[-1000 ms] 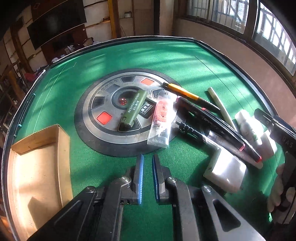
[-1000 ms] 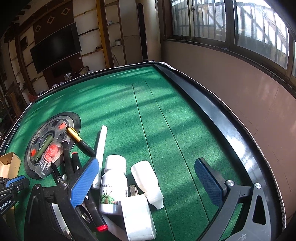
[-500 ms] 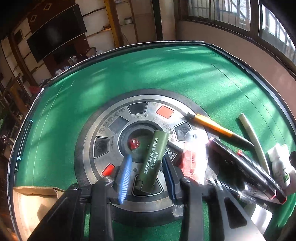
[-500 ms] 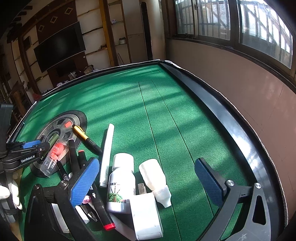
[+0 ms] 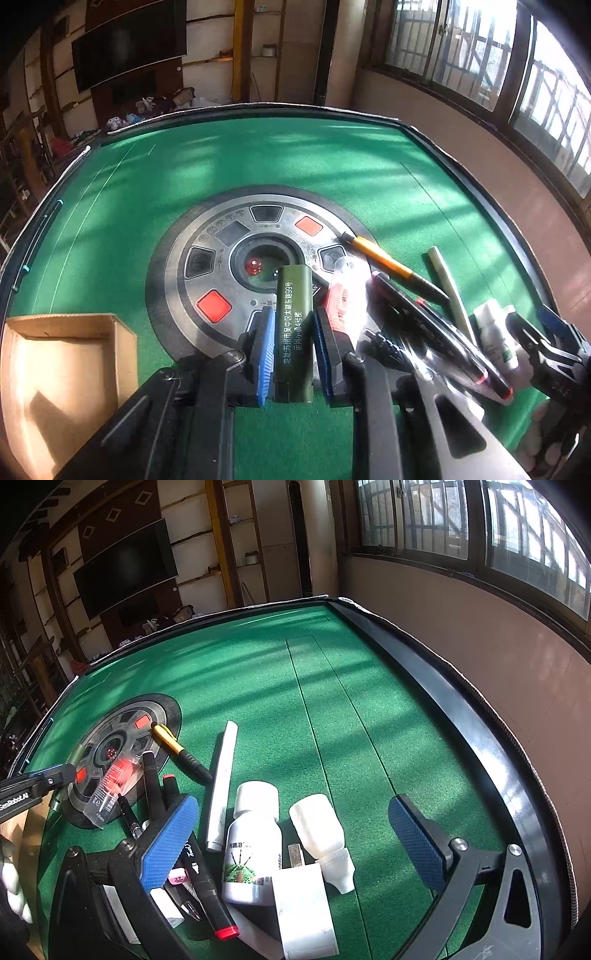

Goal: Organize rigid objects
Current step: 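Carry the green cylinder to the box with left tool while right tool grasps clear package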

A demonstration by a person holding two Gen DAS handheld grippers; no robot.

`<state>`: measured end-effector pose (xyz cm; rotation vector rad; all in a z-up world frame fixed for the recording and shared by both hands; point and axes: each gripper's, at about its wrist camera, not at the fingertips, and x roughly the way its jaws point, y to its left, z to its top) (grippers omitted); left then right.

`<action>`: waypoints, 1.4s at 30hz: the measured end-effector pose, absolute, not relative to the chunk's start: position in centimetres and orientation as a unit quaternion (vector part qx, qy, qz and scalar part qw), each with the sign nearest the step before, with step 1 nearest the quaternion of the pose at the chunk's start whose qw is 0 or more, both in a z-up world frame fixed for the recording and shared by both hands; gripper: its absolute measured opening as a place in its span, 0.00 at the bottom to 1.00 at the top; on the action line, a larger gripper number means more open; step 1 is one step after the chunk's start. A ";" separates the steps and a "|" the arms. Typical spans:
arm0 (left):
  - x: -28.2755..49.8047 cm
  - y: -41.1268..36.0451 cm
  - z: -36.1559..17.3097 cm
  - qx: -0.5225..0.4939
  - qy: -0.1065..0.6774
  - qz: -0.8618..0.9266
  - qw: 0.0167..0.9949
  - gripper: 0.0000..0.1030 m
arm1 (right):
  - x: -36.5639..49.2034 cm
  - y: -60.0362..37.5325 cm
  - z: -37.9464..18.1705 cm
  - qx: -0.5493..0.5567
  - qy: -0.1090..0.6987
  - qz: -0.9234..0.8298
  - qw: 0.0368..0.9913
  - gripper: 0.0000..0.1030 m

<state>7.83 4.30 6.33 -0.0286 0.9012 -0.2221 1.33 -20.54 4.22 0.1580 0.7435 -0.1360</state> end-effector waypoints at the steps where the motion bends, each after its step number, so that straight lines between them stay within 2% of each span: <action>1: 6.2 5.0 7.4 -0.029 0.425 -0.113 0.898 0.19 | 1.3 -20.4 4.3 0.071 0.360 -0.066 0.928 1.00; 10: -7.8 12.3 14.0 -0.143 0.324 -0.150 0.923 0.20 | -0.9 -16.5 6.6 -0.035 0.312 -0.073 0.947 0.99; 14: -11.4 15.9 14.8 -0.144 0.286 -0.137 0.937 0.20 | -2.6 -11.7 11.8 -0.022 0.305 0.038 0.951 0.99; 17: -12.7 18.4 14.6 -0.153 0.267 -0.127 0.943 0.20 | -0.1 -6.8 13.4 0.001 0.353 0.140 0.925 0.98; 19: -13.8 20.1 14.5 -0.159 0.253 -0.115 0.947 0.20 | 2.7 -3.5 12.7 -0.003 0.396 0.161 0.904 0.85; 21: -14.8 22.0 14.6 -0.161 0.238 -0.102 0.952 0.20 | 6.1 -0.9 10.5 -0.020 0.451 0.146 0.880 0.50; 23: -15.7 23.8 14.8 -0.156 0.226 -0.084 0.958 0.20 | 8.6 0.1 7.8 -0.007 0.505 0.129 0.853 0.34; 30: -17.6 27.9 13.9 -0.145 0.206 -0.050 0.966 0.20 | 11.2 0.2 3.4 -0.050 0.535 0.029 0.843 0.33; 35: -17.6 29.5 12.3 -0.168 0.211 -0.054 0.961 0.20 | 12.4 0.3 2.9 -0.065 0.532 -0.029 0.844 0.34; 39: -18.2 30.2 11.9 -0.181 0.211 -0.053 0.959 0.20 | 12.7 0.7 2.5 -0.083 0.537 -0.059 0.838 0.37; 42: -18.4 30.2 12.0 -0.181 0.211 -0.053 0.959 0.20 | 12.7 -0.3 2.3 -0.048 0.543 -0.059 0.836 0.41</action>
